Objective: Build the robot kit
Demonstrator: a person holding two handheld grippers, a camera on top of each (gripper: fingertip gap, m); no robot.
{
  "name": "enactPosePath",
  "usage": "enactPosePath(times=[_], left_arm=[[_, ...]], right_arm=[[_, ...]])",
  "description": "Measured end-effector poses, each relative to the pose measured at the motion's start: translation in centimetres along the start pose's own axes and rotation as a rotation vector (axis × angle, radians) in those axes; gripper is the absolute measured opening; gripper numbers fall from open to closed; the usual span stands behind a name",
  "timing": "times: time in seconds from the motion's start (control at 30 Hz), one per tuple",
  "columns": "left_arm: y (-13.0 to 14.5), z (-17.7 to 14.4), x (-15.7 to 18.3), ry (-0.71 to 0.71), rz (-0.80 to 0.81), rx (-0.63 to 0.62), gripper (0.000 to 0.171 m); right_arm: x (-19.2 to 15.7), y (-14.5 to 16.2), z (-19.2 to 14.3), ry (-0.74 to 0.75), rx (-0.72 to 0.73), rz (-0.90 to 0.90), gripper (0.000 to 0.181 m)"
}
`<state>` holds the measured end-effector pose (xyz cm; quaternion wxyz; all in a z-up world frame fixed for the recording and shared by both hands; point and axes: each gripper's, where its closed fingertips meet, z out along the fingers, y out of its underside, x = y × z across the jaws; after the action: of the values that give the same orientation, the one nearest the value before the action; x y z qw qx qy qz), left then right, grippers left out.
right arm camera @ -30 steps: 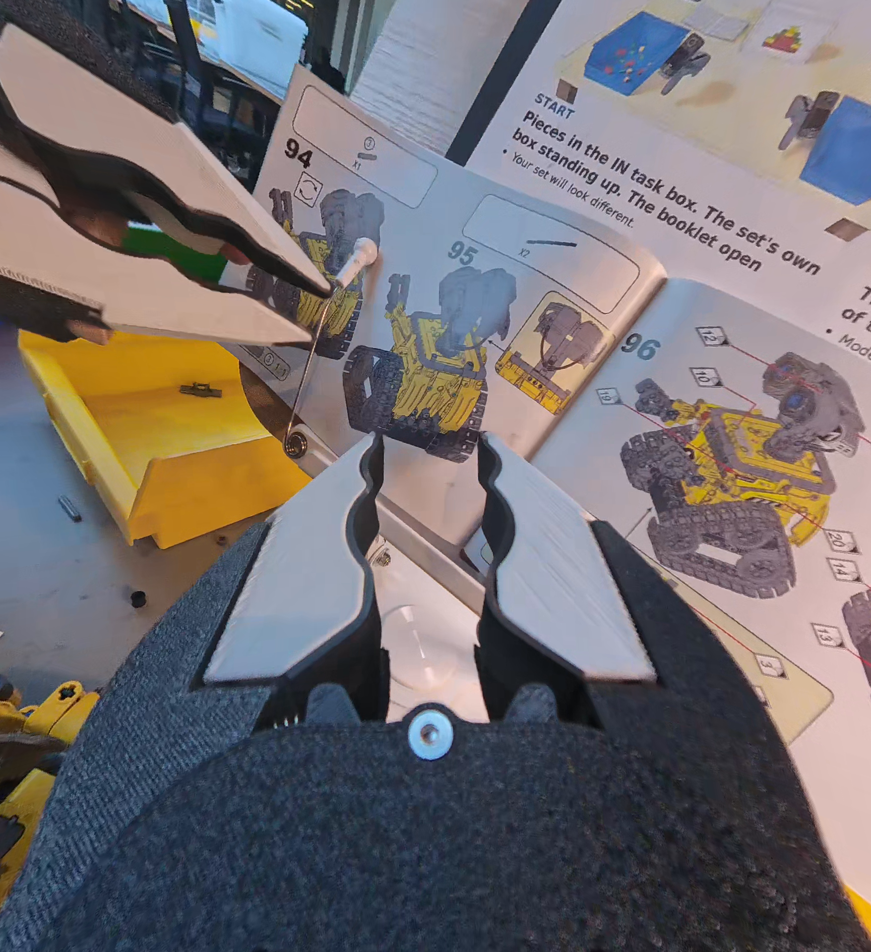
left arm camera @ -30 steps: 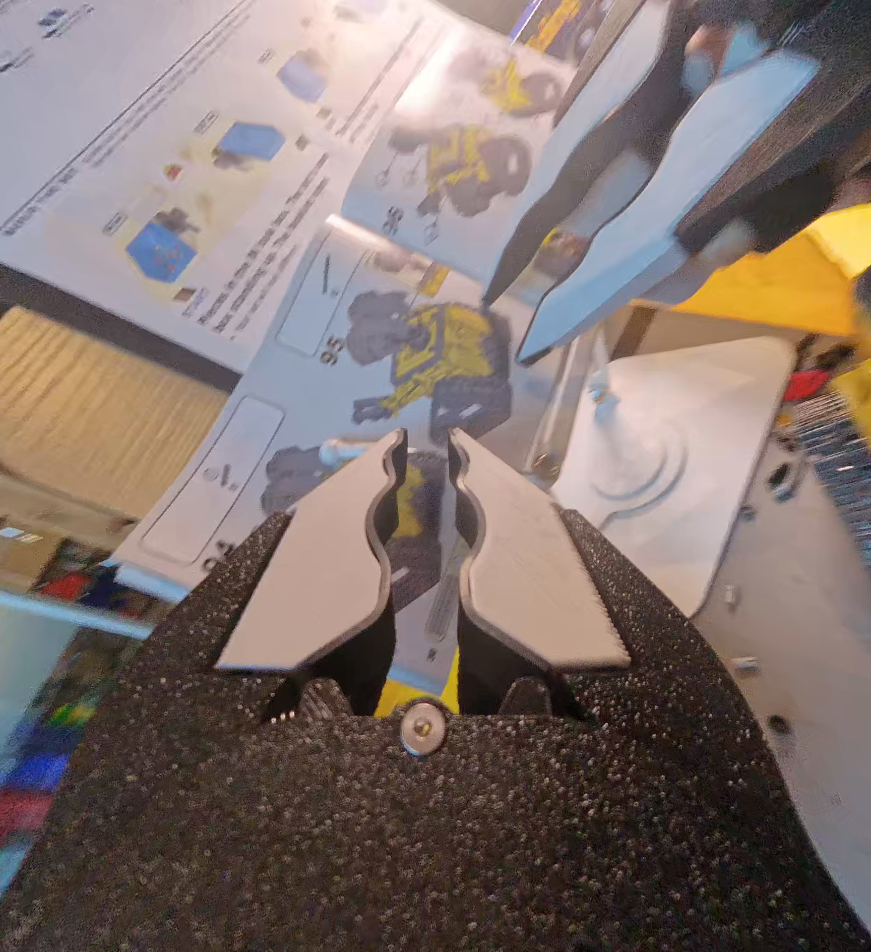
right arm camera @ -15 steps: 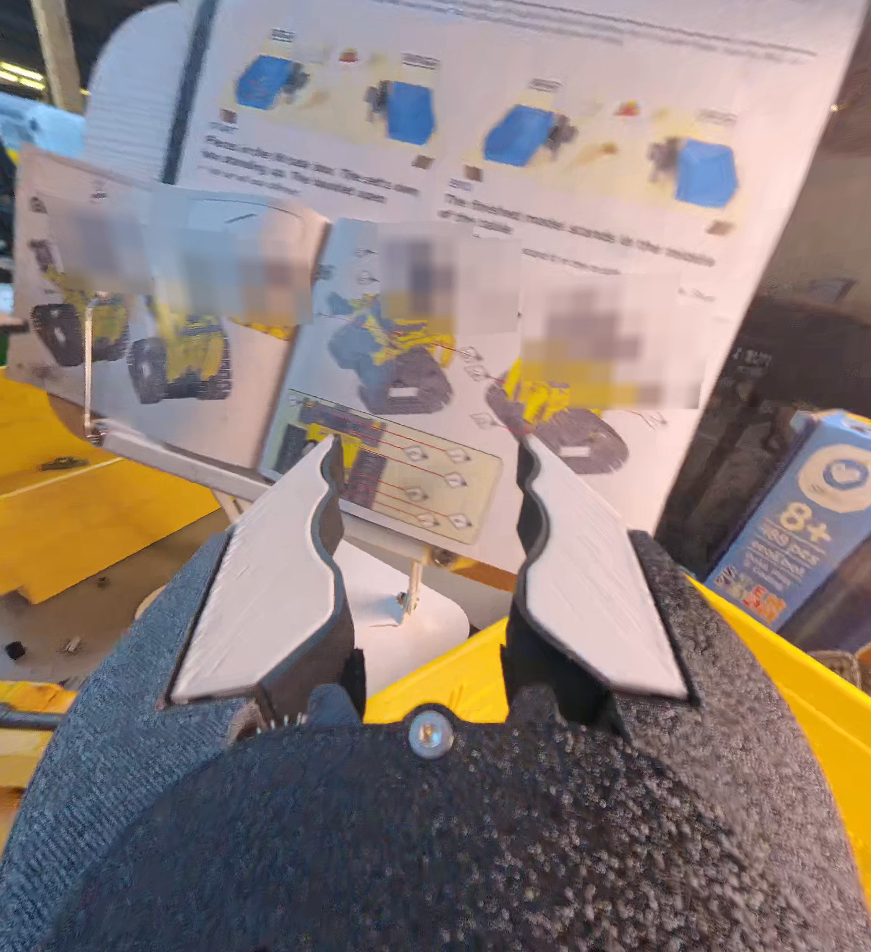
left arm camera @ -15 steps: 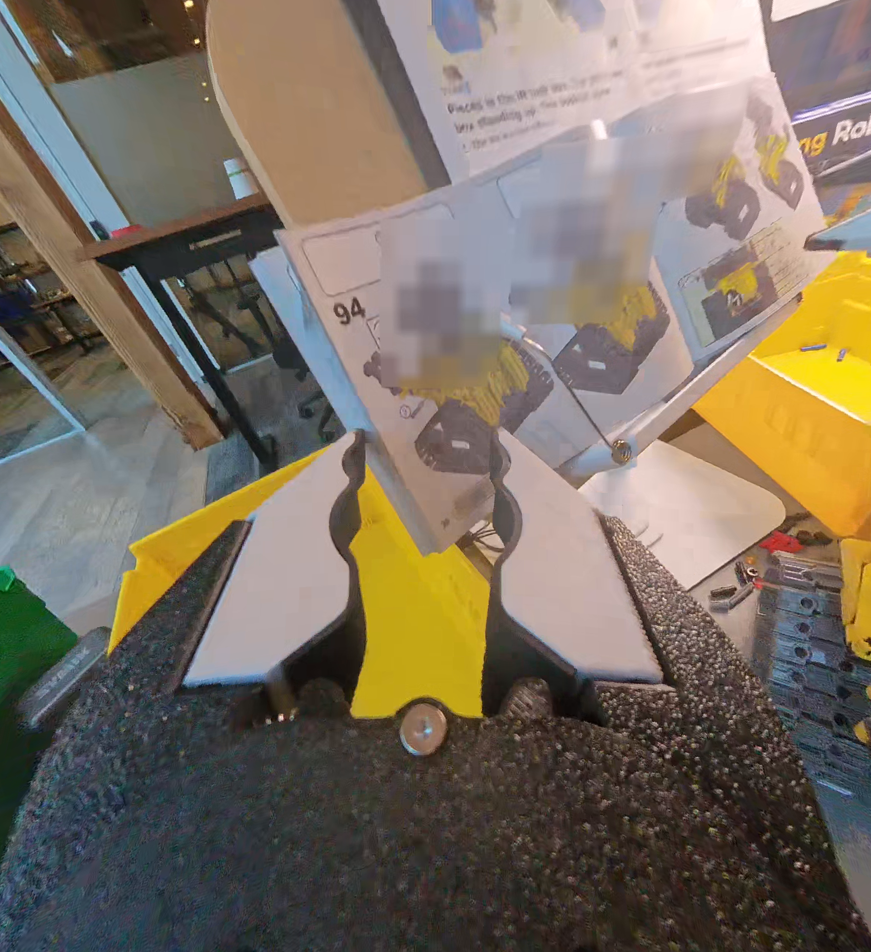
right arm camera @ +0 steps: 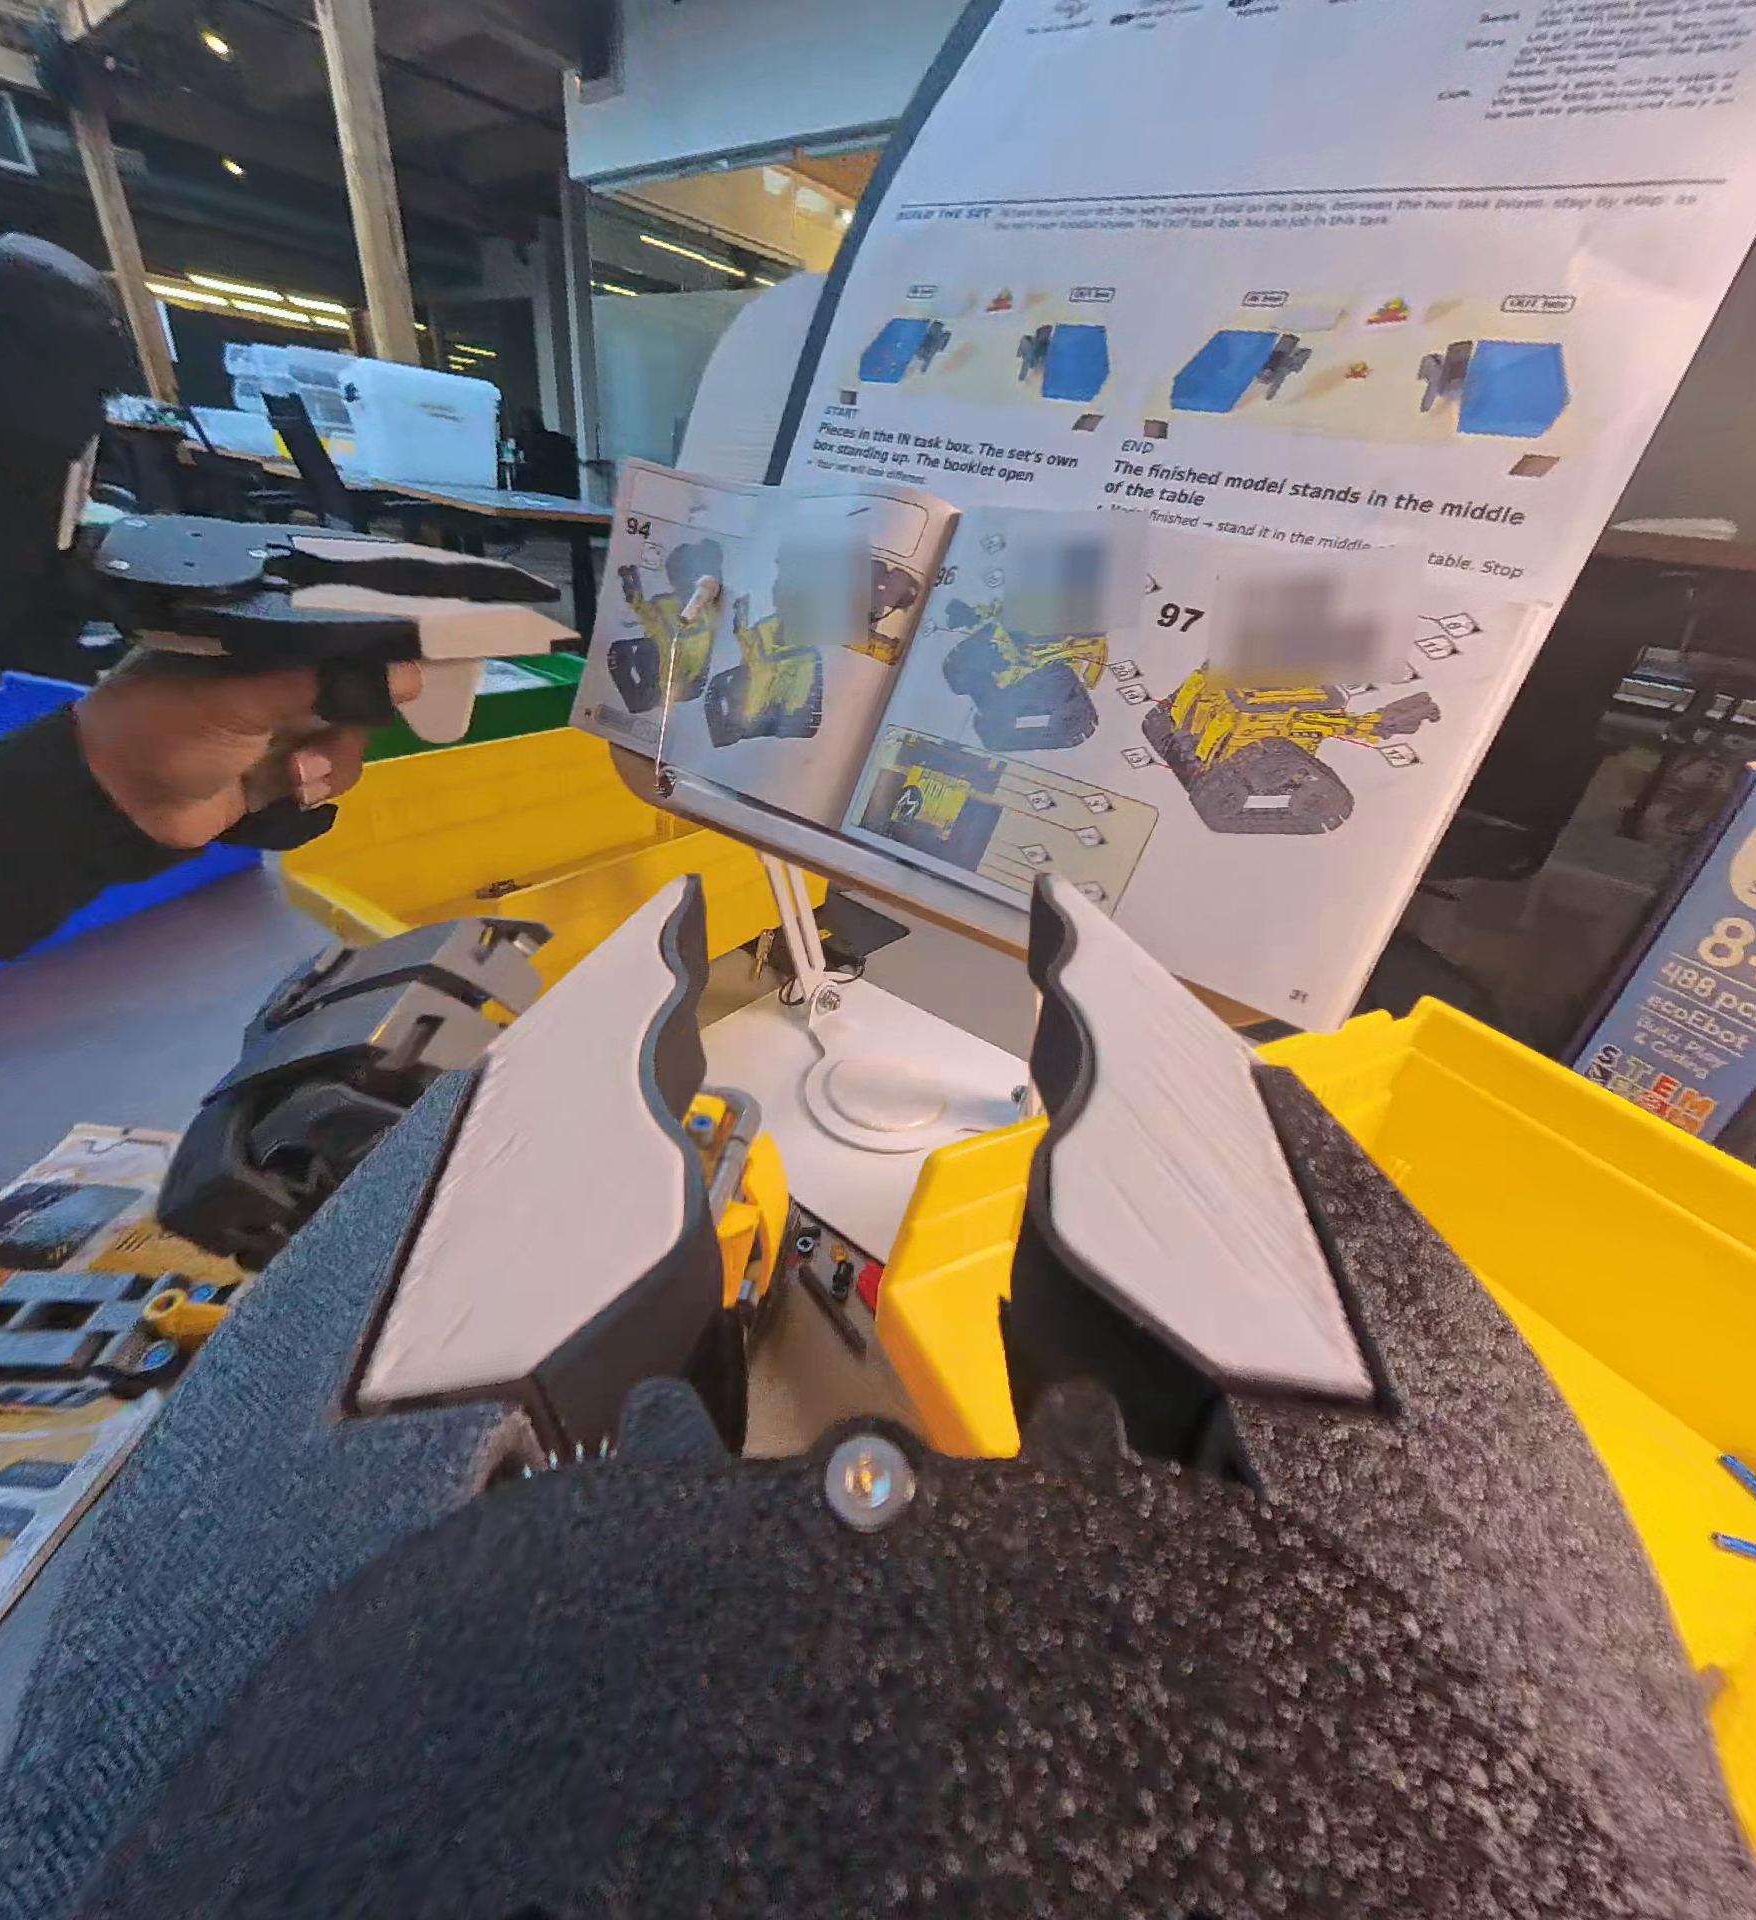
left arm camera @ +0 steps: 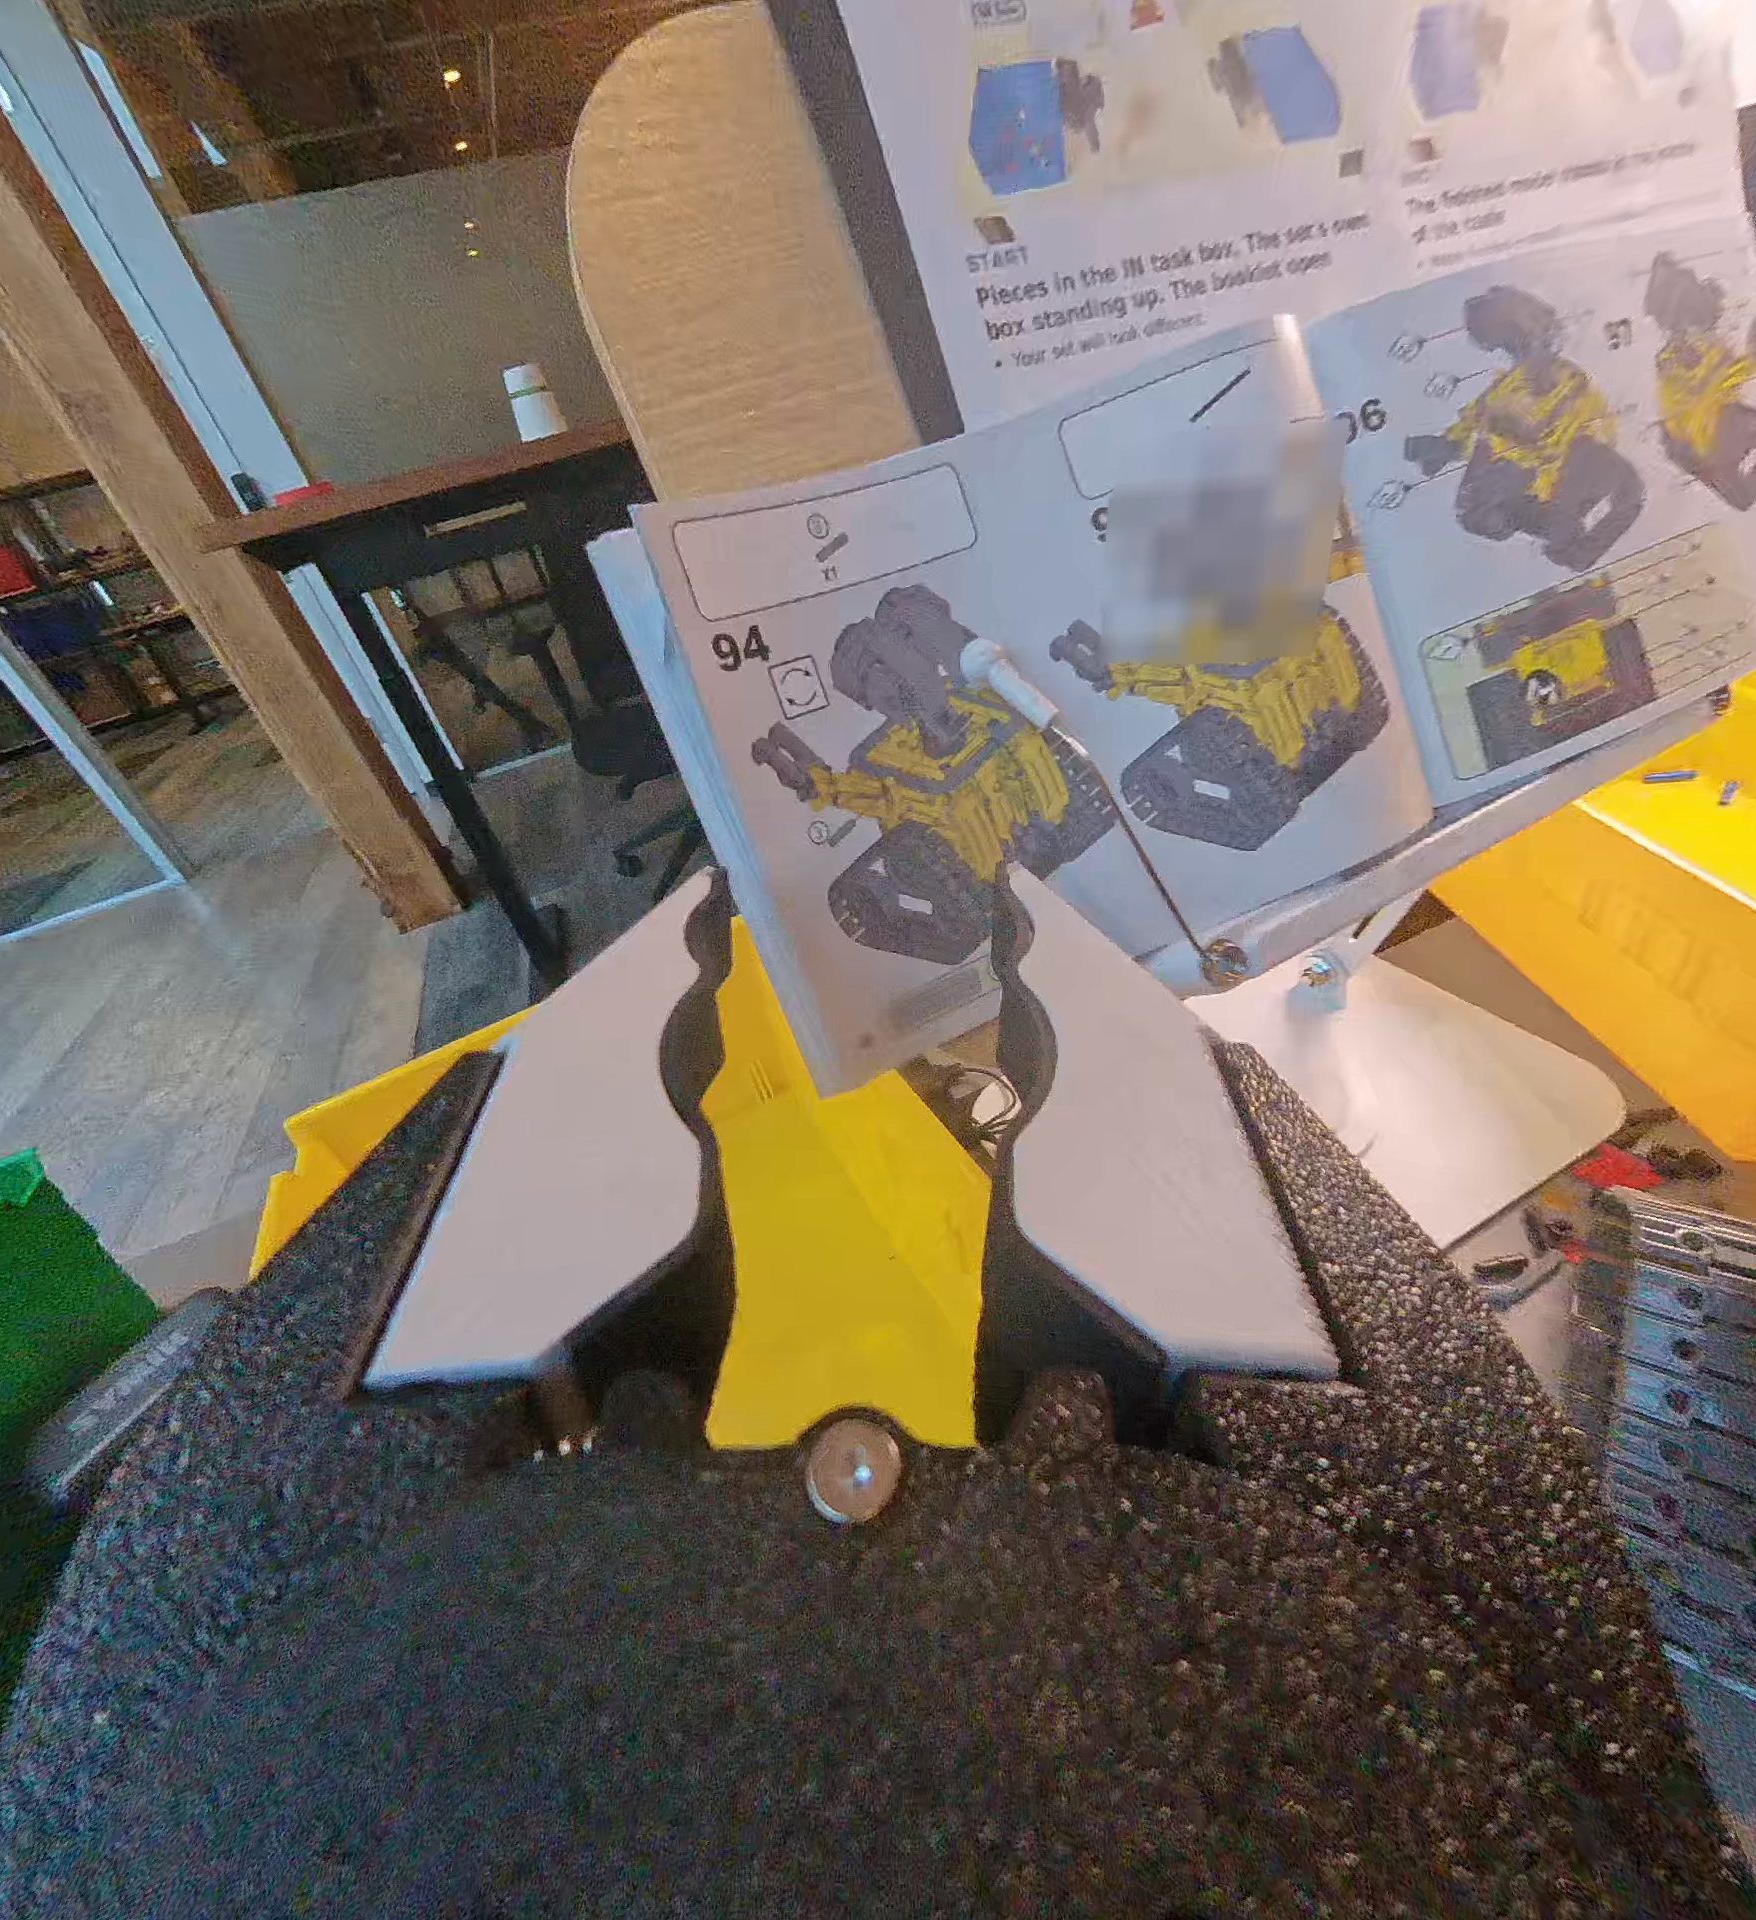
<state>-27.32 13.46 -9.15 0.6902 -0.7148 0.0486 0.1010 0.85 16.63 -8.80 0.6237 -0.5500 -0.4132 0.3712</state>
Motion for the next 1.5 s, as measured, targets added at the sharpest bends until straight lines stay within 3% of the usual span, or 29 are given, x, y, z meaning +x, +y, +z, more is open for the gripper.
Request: enactPosePath(times=[0.2,0.3,0.37,0.4,0.53,0.8,0.87,1.0,1.2,1.3,1.4,1.5], left_arm=[[0.6,-7.1,5.8,0.185,-0.045,0.052,0.063],[2.5,-10.4,8.7,0.270,-0.114,0.027,0.061],[3.9,-12.2,10.6,0.330,-0.159,0.014,0.058],[4.7,-12.9,11.3,0.353,-0.161,0.011,0.056],[6.9,-13.7,14.4,0.469,-0.136,-0.003,0.048],[8.9,-13.4,16.7,0.534,-0.045,-0.052,0.047],[8.7,-13.5,16.4,0.528,-0.055,-0.047,0.046],[8.3,-13.7,15.8,0.506,-0.062,-0.035,0.046],[8.3,-13.5,15.5,0.488,-0.070,-0.025,0.045],[8.2,-13.4,15.4,0.477,-0.077,-0.019,0.045],[8.1,-13.4,15.0,0.463,-0.089,-0.012,0.045],[7.9,-13.3,14.6,0.446,-0.109,-0.005,0.045]], right_arm=[[-2.5,1.3,-2.9,-0.030,0.016,-0.039,0.050],[-3.5,2.7,-3.1,-0.083,0.052,-0.009,0.027],[-3.8,3.5,-3.0,-0.115,0.058,0.001,0.001],[-3.9,3.8,-3.0,-0.124,0.059,-0.004,0.000],[-6.1,4.2,-3.5,-0.248,0.083,-0.041,0.006],[-10.5,8.3,-3.5,-0.363,-0.061,-0.423,0.074],[-10.7,9.4,-3.1,-0.343,-0.108,-0.477,0.074],[-9.8,10.7,-2.0,-0.233,-0.140,-0.558,0.053],[-9.2,10.8,-1.2,-0.153,-0.154,-0.513,0.054],[-9.9,10.6,-1.5,-0.206,-0.140,-0.484,0.056],[-10.8,8.1,-2.7,-0.311,-0.019,-0.347,0.056],[-8.7,5.2,-2.8,-0.274,0.082,-0.182,0.052]])
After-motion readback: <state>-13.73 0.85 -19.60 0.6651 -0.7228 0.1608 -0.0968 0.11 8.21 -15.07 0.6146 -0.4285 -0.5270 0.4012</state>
